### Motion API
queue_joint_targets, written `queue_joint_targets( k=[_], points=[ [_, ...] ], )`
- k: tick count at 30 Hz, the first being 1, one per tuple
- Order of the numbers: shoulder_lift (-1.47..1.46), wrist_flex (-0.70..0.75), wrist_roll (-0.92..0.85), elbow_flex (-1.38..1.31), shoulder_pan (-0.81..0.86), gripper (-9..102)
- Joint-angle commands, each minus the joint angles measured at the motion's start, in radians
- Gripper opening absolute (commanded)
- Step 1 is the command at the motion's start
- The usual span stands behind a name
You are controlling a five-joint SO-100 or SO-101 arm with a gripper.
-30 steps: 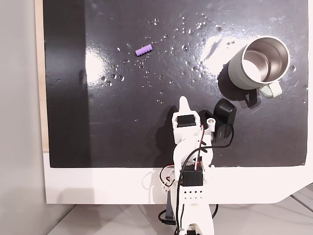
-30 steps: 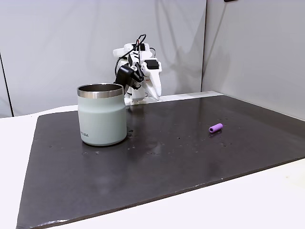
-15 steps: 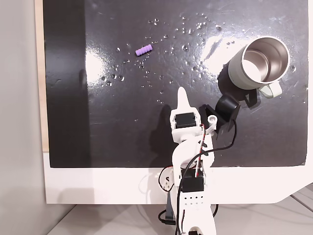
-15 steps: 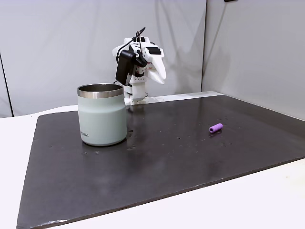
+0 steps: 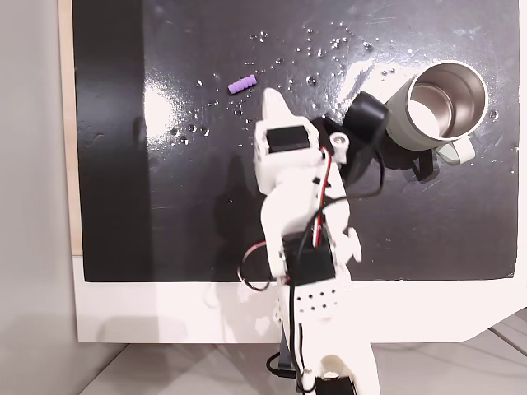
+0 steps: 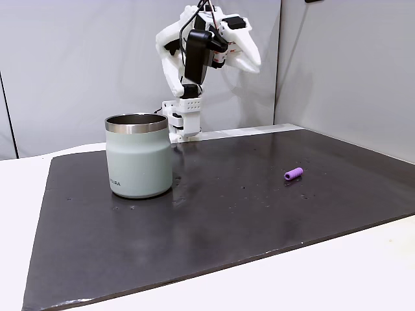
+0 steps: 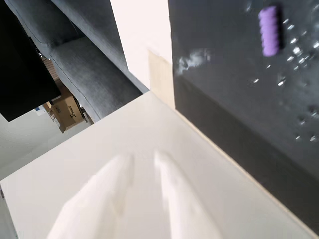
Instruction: Grasp a pengrip and put it in the cup.
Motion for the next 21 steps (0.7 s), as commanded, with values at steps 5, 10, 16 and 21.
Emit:
queue_joint_targets(
  k=[5, 10, 16, 21],
  points=[
    [-0.258, 0.121, 0.110, -0.387, -0.054, 0],
    [-0.482, 0.299, 0.218, -0.673, -0.069, 0],
    [-0.706, 0.396, 0.272, -0.976, -0.109, 0],
    [-0.850, 0.387, 0.252, -1.127, -0.112, 0]
  ],
)
